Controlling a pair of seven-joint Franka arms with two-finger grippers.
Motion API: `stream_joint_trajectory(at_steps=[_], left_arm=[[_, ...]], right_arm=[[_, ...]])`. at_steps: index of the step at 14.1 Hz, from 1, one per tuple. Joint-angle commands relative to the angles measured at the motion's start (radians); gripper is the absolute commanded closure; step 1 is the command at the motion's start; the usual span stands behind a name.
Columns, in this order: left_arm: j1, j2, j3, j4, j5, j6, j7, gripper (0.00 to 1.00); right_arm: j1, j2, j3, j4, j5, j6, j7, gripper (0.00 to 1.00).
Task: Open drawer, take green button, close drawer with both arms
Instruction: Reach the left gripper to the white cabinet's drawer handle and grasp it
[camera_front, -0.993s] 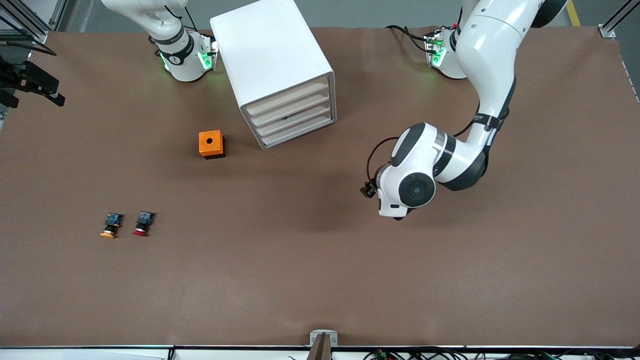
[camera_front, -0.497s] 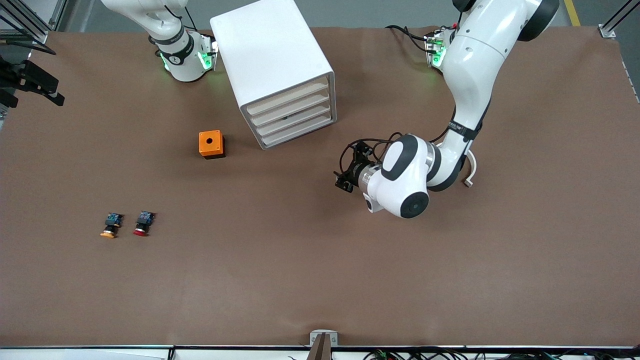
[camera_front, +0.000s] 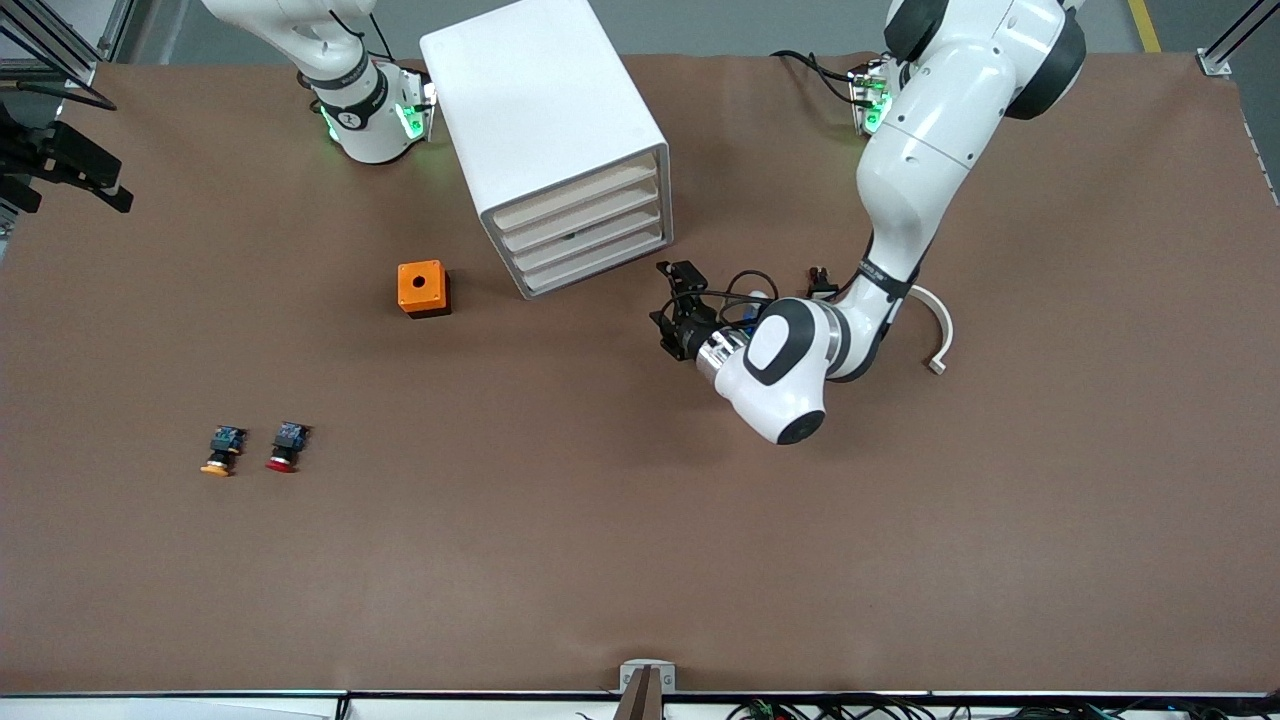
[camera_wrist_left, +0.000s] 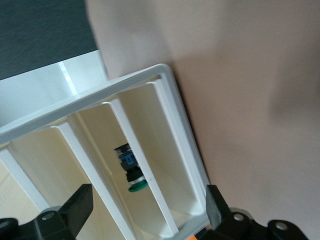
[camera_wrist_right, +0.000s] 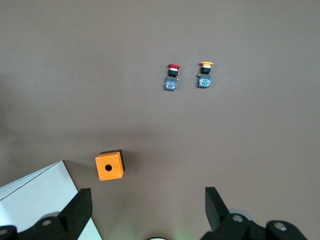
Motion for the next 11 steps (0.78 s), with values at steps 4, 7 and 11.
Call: stream_joint_trajectory(at_steps=[4, 7, 11], left_arm=[[-0.023, 0.07, 0.0, -0.005, -0.113, -0.089, -0.102, 0.03], [-0.029, 0.076, 0.0, -0.014, -0.117, -0.092, -0.101, 0.27], [-0.038, 0.075, -0.016, -0.043, -0.149, -0.112, -0.106, 0.42]], right_arm=[[0.006, -0.021, -0.002, -0.016, 0.003, 0.001, 0.02, 0.0], [0.006, -0.02, -0.002, -0.016, 0.003, -0.002, 0.02, 0.0], [0.006, -0.02, -0.002, -0.014, 0.003, -0.001, 0.02, 0.0]])
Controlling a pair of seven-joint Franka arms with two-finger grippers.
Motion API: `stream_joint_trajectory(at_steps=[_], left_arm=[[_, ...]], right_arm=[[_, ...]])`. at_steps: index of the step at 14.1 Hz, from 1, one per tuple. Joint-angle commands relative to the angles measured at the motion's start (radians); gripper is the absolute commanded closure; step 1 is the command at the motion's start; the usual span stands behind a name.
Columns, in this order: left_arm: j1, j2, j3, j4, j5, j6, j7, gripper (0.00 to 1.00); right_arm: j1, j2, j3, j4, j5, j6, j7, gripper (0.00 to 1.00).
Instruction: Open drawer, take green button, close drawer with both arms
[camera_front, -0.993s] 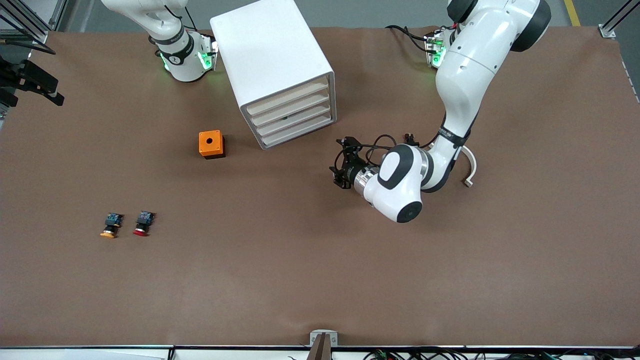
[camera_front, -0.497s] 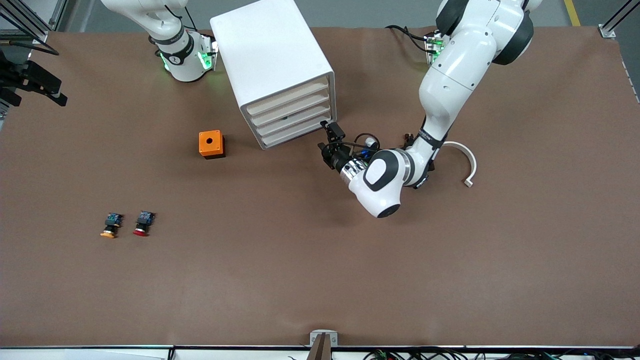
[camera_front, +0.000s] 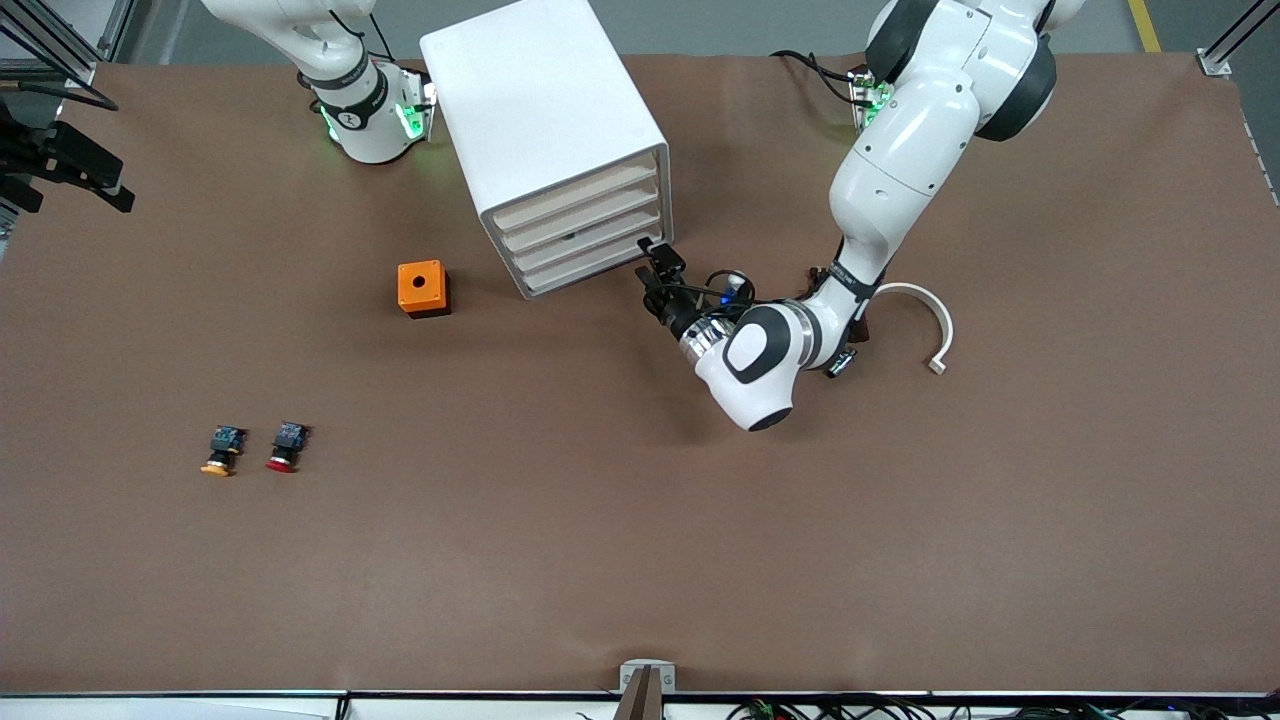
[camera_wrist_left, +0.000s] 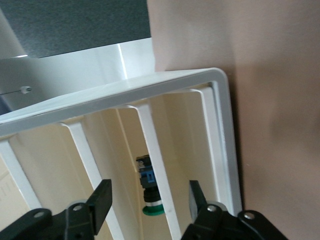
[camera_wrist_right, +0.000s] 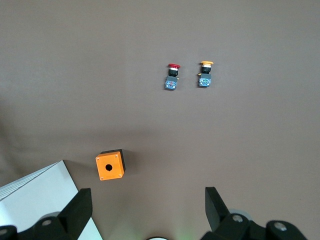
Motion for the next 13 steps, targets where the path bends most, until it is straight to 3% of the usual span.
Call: stream_joint_trajectory(at_steps=[1, 8, 13], left_arm=[[-0.018, -0.004, -0.011, -0.015, -0.028, -0.014, -0.017, 0.42], [-0.069, -0.004, -0.009, -0.087, -0.022, -0.015, -0.017, 0.42], [-0.107, -0.004, -0.009, -0.091, -0.011, -0.049, -0.04, 0.71]], right_arm=[[0.005, -0.02, -0.002, -0.015, 0.002, 0.001, 0.018, 0.0], [0.005, -0.017, -0.002, -0.003, 0.002, -0.004, 0.015, 0.0], [0.001, 0.012, -0.004, 0.058, 0.002, -0.004, 0.01, 0.0]])
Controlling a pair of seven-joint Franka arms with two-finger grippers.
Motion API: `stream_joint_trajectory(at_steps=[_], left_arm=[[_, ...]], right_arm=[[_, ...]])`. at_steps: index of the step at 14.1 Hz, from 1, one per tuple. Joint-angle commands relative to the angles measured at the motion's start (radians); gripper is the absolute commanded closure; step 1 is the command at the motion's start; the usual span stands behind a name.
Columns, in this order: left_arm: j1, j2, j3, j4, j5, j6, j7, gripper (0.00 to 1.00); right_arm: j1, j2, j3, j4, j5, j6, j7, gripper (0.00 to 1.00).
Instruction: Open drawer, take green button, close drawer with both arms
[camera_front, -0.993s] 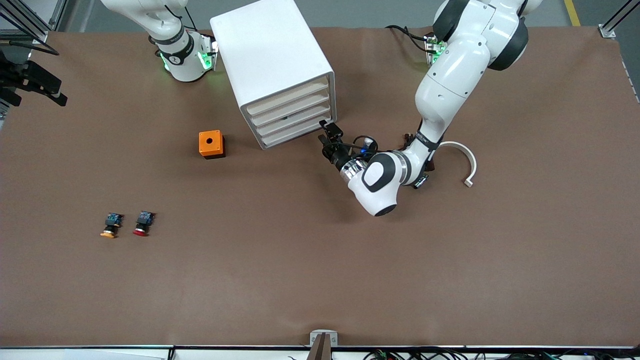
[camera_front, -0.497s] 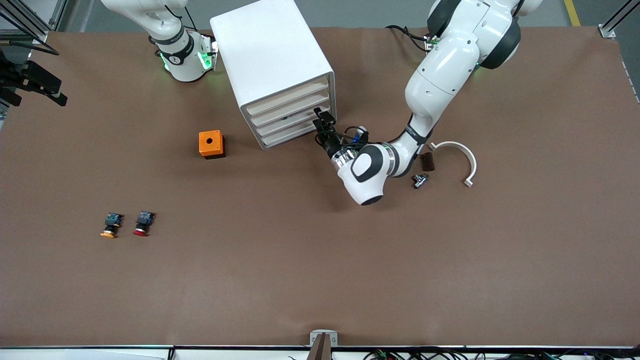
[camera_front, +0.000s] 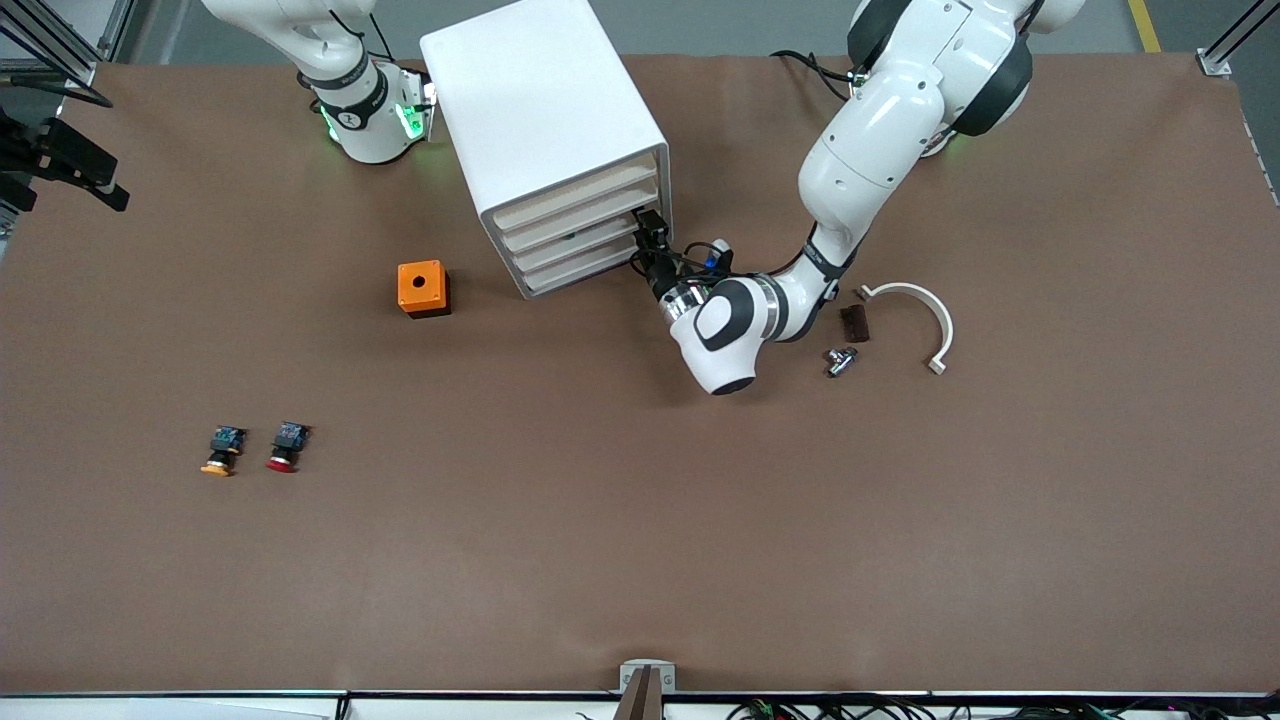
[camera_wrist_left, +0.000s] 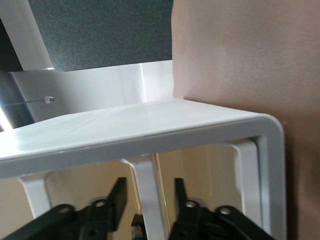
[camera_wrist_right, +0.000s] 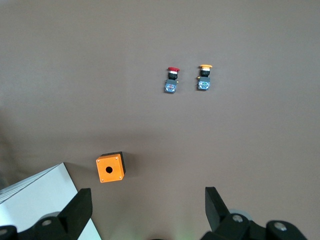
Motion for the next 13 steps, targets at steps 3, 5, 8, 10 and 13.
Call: stream_joint_trajectory(at_steps=[3, 5, 8, 10, 13], left_arm=[[-0.016, -0.005, 0.008, -0.001, -0.008, -0.039, -0.019, 0.83], [-0.012, -0.005, 0.012, 0.002, -0.009, -0.039, -0.023, 0.87], [0.005, -0.005, 0.015, 0.006, -0.011, -0.039, -0.024, 0.89], [0.03, -0.005, 0.015, 0.009, -0.015, -0.038, -0.024, 0.89], [0.062, -0.005, 0.017, 0.011, -0.017, -0.036, -0.024, 0.89]], right_arm=[[0.005, 0.047, -0.002, 0.042, -0.001, -0.004, 0.015, 0.0], [0.009, 0.136, -0.002, 0.043, -0.015, 0.005, 0.007, 0.0], [-0.01, 0.236, -0.003, 0.066, -0.017, 0.016, 0.004, 0.0], [-0.025, 0.284, -0.005, 0.068, -0.015, 0.031, 0.004, 0.0], [-0.021, 0.304, -0.005, 0.066, -0.009, 0.03, 0.015, 0.0]])
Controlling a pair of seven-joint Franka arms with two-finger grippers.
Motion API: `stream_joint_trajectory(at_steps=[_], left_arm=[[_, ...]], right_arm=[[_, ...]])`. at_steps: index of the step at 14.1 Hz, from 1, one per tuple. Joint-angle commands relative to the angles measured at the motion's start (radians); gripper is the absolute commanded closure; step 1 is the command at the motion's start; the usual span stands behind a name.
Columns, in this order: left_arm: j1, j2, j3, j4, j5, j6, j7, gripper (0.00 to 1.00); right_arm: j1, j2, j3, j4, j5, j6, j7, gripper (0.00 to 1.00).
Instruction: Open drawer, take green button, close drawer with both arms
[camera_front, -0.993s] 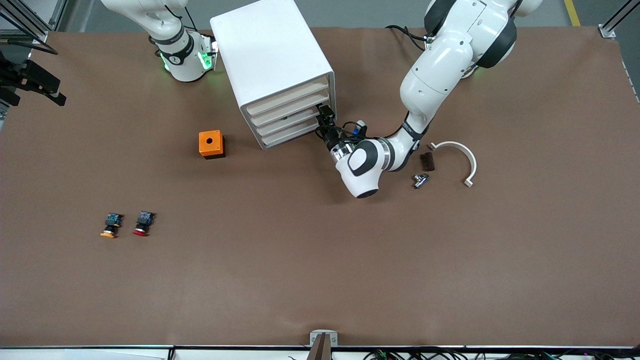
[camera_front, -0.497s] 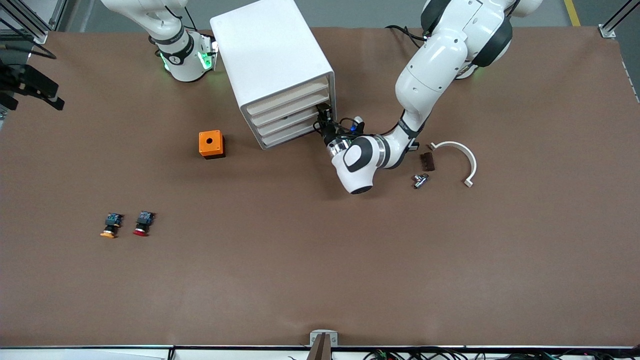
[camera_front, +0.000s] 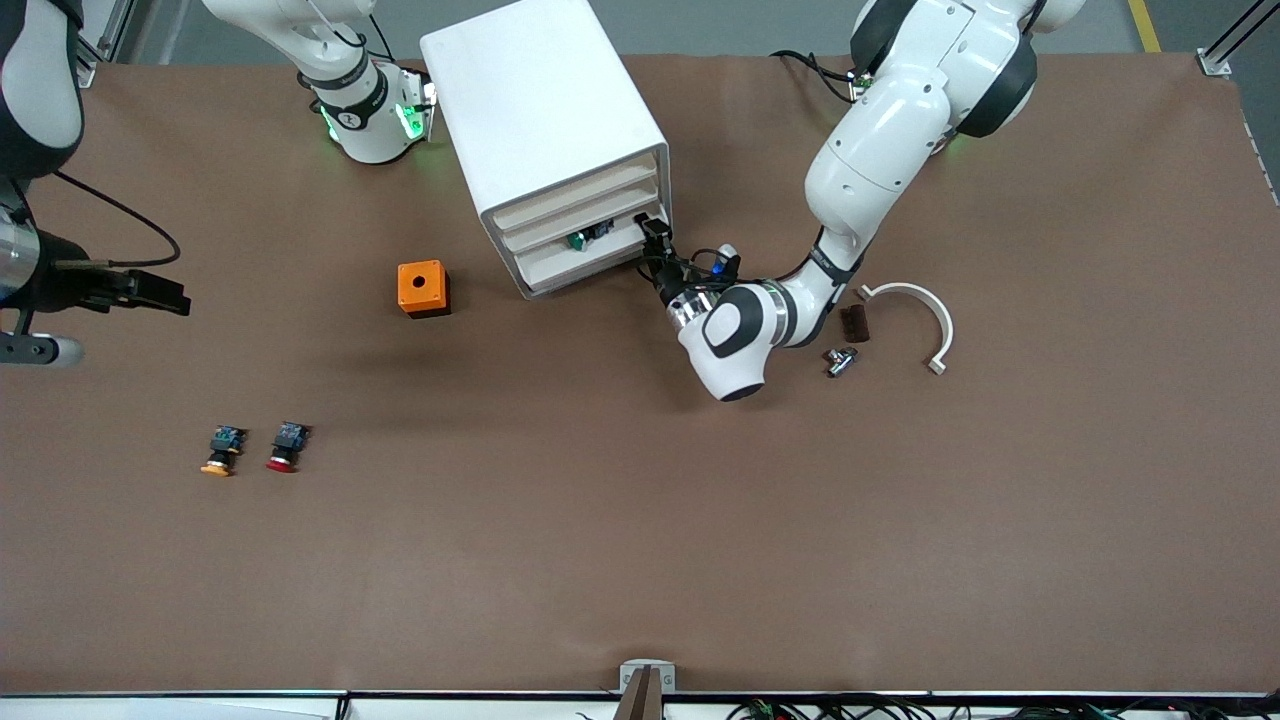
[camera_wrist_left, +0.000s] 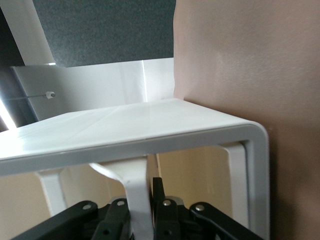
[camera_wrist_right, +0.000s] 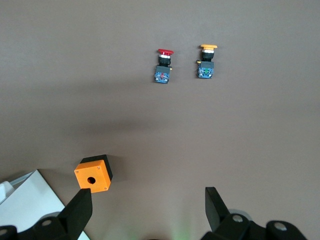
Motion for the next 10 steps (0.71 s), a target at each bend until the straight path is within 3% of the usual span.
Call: stream_joint_trajectory(at_steps=[1, 5, 8, 10], left_arm=[[0.034, -0.007, 0.0, 0.006, -0.017, -0.023, -0.018, 0.89], [0.108, -0.009, -0.001, 0.006, -0.023, -0.017, -0.015, 0.89], [0.146, -0.009, -0.001, 0.009, -0.023, -0.017, -0.015, 0.87], [0.174, -0.003, -0.001, 0.015, -0.023, -0.012, -0.015, 0.85]], right_arm=[[0.008, 0.004, 0.007, 0.027, -0.002, -0.019, 0.025, 0.0], [0.092, -0.003, 0.013, 0.02, 0.028, -0.023, 0.282, 0.0], [0.133, -0.003, 0.013, 0.0, 0.127, -0.019, 0.435, 0.0], [0.156, -0.013, 0.013, -0.048, 0.146, 0.013, 0.484, 0.0]])
